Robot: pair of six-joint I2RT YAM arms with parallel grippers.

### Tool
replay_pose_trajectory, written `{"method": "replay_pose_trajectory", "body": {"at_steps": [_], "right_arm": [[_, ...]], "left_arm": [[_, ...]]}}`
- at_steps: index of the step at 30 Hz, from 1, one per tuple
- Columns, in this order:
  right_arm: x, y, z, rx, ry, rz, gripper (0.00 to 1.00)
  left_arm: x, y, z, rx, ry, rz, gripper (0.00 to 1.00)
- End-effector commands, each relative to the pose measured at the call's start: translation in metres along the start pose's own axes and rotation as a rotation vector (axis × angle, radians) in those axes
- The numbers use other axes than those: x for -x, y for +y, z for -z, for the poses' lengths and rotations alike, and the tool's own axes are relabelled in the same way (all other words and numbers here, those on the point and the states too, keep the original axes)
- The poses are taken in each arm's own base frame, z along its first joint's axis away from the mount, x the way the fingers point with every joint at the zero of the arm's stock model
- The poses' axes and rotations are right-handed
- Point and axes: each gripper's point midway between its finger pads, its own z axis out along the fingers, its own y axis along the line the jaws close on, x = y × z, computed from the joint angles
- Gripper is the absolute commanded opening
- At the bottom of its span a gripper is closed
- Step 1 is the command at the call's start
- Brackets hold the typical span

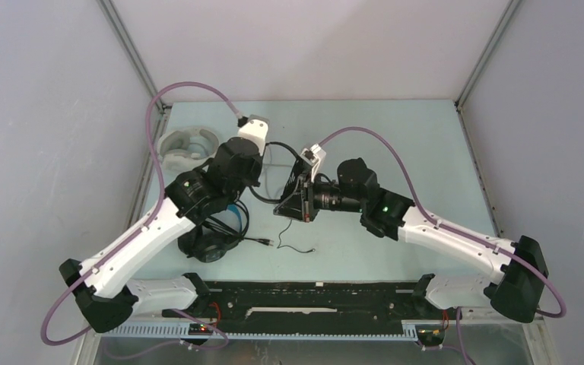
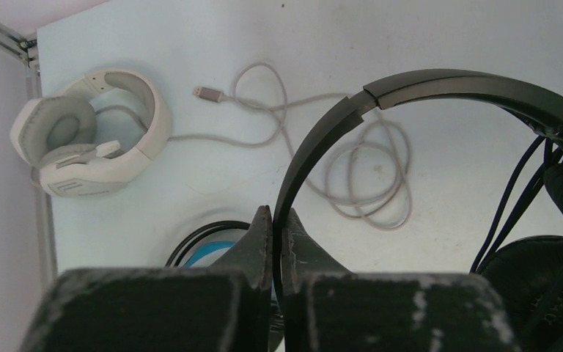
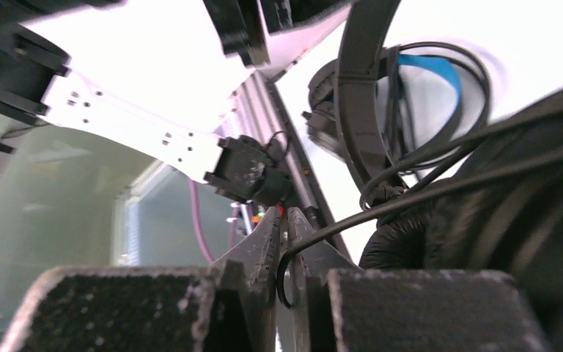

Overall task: Wrap the headphones
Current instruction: Wrap the headphones cable around the headphones.

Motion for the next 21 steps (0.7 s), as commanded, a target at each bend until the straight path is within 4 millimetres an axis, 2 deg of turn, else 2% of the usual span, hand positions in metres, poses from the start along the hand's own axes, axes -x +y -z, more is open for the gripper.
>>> {"method": "replay_pose_trajectory", "body": {"at_steps": [1,5,12,21], "right_arm": [[0.027,0.000,0.004,-0.105,-0.107,0.212,0.10],[0.026,-0.002,0.002,-0.149,-0.120,0.269,0.10],[0.016,-0.008,-0.001,-0.209,-0.134,0.363,0.10],[0.010,-0.012,0.000,-0.241,-0.242,0.540,0.11]], "left_arm": [[0.048,0.008,0.017,0.028,-0.112,0.239,0.00],[0.057,0.011,0.022,0.031,-0.130,0.293,0.00],[0.061,0.020,0.025,0.029,-0.141,0.382,0.00],[0.068,0.015,0.036,-0.076,-0.160,0.474,0.00]]}}
